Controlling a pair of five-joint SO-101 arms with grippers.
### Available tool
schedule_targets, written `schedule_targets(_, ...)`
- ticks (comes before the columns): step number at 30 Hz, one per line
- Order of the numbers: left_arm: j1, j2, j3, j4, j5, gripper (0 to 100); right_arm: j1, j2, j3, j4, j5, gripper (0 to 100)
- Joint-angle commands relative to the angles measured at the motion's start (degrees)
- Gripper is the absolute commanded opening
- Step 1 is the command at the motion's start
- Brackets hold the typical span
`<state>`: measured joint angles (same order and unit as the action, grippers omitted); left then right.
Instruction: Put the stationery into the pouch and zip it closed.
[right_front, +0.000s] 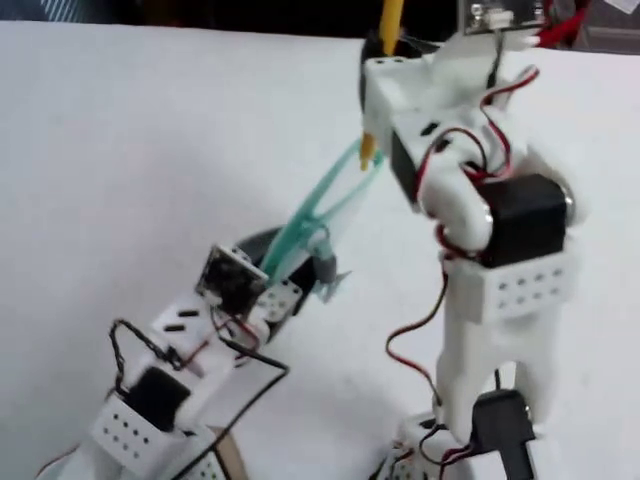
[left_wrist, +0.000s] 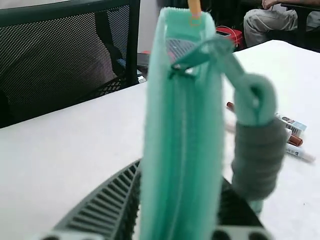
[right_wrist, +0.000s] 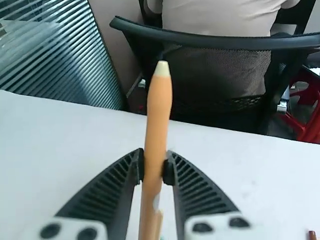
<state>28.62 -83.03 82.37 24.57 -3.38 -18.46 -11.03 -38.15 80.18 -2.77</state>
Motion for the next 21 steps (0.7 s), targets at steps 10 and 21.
schedule_targets(10,-6.73,-1.19,-2.11,-0.18,4.13,15,-3.65,-9.01,16.7,-2.24,0.0,1.7)
schedule_targets(21,-6.46,-1.19,-2.02,-0.18,4.13,15,-11.03,-17.98,30.86,-4.26,9.85,1.8)
